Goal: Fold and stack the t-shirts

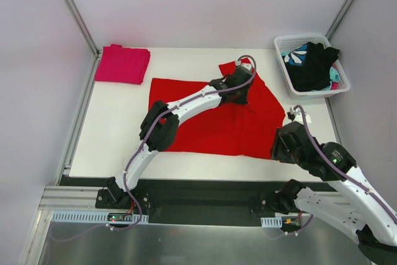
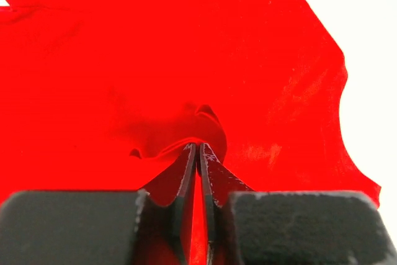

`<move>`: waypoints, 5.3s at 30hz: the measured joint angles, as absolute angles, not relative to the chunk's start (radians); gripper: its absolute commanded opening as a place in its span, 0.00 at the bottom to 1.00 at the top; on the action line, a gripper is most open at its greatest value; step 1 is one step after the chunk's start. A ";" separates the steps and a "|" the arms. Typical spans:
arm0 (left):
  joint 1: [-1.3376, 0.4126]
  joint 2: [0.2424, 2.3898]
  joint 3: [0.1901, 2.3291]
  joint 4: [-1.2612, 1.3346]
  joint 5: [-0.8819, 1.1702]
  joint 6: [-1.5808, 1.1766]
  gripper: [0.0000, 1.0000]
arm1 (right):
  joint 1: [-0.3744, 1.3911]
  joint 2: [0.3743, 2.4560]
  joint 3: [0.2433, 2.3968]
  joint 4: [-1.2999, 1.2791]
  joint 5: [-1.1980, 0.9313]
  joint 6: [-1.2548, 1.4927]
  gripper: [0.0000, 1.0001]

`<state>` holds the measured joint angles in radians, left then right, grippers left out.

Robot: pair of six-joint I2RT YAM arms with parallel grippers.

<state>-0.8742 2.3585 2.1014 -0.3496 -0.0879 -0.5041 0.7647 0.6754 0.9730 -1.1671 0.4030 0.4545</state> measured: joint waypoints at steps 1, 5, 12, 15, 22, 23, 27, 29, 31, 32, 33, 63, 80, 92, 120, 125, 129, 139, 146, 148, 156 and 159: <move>-0.873 2.358 2.101 -0.350 -0.088 -0.503 0.17 | 0.765 0.675 0.971 -1.166 0.403 0.454 0.47; -0.869 2.358 2.101 -0.350 -0.087 -0.482 0.76 | 0.765 0.678 0.970 -1.163 0.403 0.453 0.47; -0.869 2.357 2.093 -0.350 -0.090 -0.472 0.99 | 0.765 0.680 0.952 -1.145 0.412 0.449 0.48; -0.869 2.317 2.008 -0.349 -0.099 -0.476 0.99 | 0.760 0.688 0.921 -1.100 0.434 0.427 0.48; -0.864 2.017 1.598 -0.382 -0.147 -0.523 0.99 | 0.608 0.840 0.856 -0.847 0.397 0.340 0.48; -0.862 1.970 1.555 -0.388 -0.149 -0.530 0.99 | 0.581 0.869 0.851 -0.814 0.385 0.329 0.44; -0.836 1.726 1.365 -0.400 -0.158 -0.566 0.99 | 0.477 1.017 0.849 -0.677 0.320 0.276 0.40; -0.818 1.630 1.300 -0.413 -0.160 -0.589 0.99 | 0.445 1.097 0.852 -0.619 0.287 0.251 0.33; -0.803 1.562 1.248 -0.415 -0.164 -0.606 0.99 | 0.424 1.182 0.862 -0.571 0.252 0.228 0.26; -0.798 1.530 1.215 -0.421 -0.163 -0.620 0.99 | 0.414 1.223 0.871 -0.550 0.231 0.217 0.16; -0.797 1.512 1.193 -0.430 -0.164 -0.629 0.99 | 0.405 1.261 0.882 -0.532 0.213 0.206 0.11; -0.613 1.344 0.733 -0.402 -0.102 -0.703 0.99 | 0.205 1.778 1.095 -0.361 -0.025 0.118 0.01; -0.580 1.163 0.644 -0.419 -0.142 -0.717 0.86 | 0.181 1.791 1.113 -0.379 -0.008 0.120 0.01; -0.538 1.366 0.646 -0.253 -0.150 -0.731 0.00 | 0.178 1.792 1.113 -0.378 -0.017 0.122 0.01; -0.469 1.265 0.532 -0.219 -0.086 -0.950 0.00 | 0.136 1.808 1.139 -0.410 0.004 0.131 0.01; -0.470 1.201 0.519 -0.328 -0.088 -0.957 0.00 | 0.133 1.808 1.141 -0.425 0.012 0.141 0.01; -0.470 1.156 0.500 -0.380 -0.087 -0.962 0.00 | 0.132 1.808 1.142 -0.436 0.011 0.145 0.01; -0.470 1.183 0.530 -0.428 -0.088 -0.965 0.00 | 0.135 1.808 1.159 -0.487 -0.051 0.143 0.01; -0.470 1.224 0.570 -0.460 -0.103 -0.954 0.00 | 0.218 1.680 1.165 -0.565 -0.080 0.149 0.01; -0.470 1.225 0.572 -0.462 -0.109 -0.953 0.00 | 0.264 1.571 1.131 -0.562 -0.087 0.162 0.01; -0.472 1.242 0.587 -0.468 -0.112 -0.949 0.00 | 0.392 1.242 0.796 -0.566 -0.077 0.258 0.01; -0.472 1.242 0.587 -0.468 -0.112 -0.947 0.00 | 0.404 1.206 0.689 -0.588 -0.059 0.280 0.01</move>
